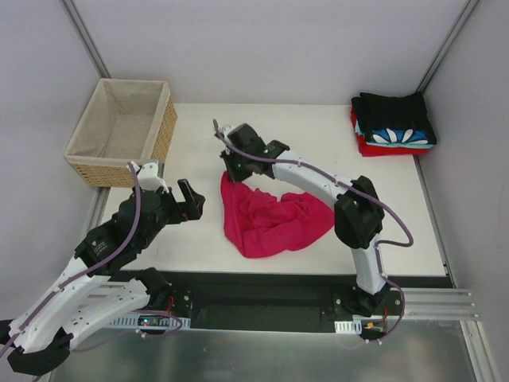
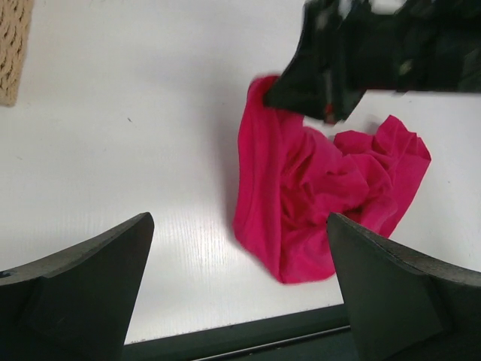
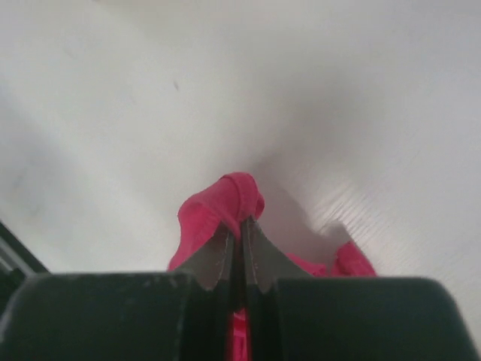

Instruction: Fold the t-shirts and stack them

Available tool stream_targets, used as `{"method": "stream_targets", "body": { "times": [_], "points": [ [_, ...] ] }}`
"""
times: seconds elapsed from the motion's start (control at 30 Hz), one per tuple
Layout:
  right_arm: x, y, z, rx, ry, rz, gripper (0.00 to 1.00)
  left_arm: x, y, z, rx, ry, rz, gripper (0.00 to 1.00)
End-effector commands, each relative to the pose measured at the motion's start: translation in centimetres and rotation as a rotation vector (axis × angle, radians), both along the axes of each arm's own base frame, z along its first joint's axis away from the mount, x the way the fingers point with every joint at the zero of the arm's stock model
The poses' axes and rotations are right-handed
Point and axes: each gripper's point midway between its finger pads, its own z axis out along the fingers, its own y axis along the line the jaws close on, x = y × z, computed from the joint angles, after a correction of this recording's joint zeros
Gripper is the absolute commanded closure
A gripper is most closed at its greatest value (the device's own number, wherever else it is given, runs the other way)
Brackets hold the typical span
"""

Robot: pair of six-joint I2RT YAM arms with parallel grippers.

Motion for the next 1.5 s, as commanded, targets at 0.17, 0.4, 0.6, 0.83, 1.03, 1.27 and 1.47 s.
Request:
{"method": "stream_targets", "body": {
  "times": [0.17, 0.4, 0.6, 0.83, 1.03, 1.27, 1.47],
  "points": [
    [-0.7, -5.7, 38.4, 0.438, -0.691, -0.066, 0.99, 0.4, -0.9, -1.1, 0.000, 0.038, -0.017, 0.01],
    [-5.8, -16.5, 50.7, 0.580, -1.012, -0.229, 1.00, 0.6, -1.7, -1.2, -0.015, 0.043, -0.040, 0.01],
    [-6.9, -22.3, 48.7, 0.471, -1.043, -0.364, 1.00, 1.0, -2.6, -0.5, -0.024, 0.041, -0.065, 0.01],
    [-4.5, -25.9, 32.3, 0.189, -0.813, -0.544, 1.00, 1.4, -3.9, -1.0, -0.038, 0.064, -0.093, 0.01],
    [-4.8, -27.9, 15.8, -0.063, -0.538, -0.596, 1.00, 1.8, -5.2, -2.3, -0.040, 0.109, -0.121, 0.01],
    [-6.7, -30.8, 13.9, -0.139, -0.507, -0.617, 1.00, 2.1, -5.5, -2.5, -0.034, 0.111, -0.124, 0.01],
    [-9.3, -33.9, 17.7, -0.072, -0.553, -0.706, 1.00, 2.5, -5.5, -1.9, -0.024, 0.093, -0.119, 0.01]
  ]
}}
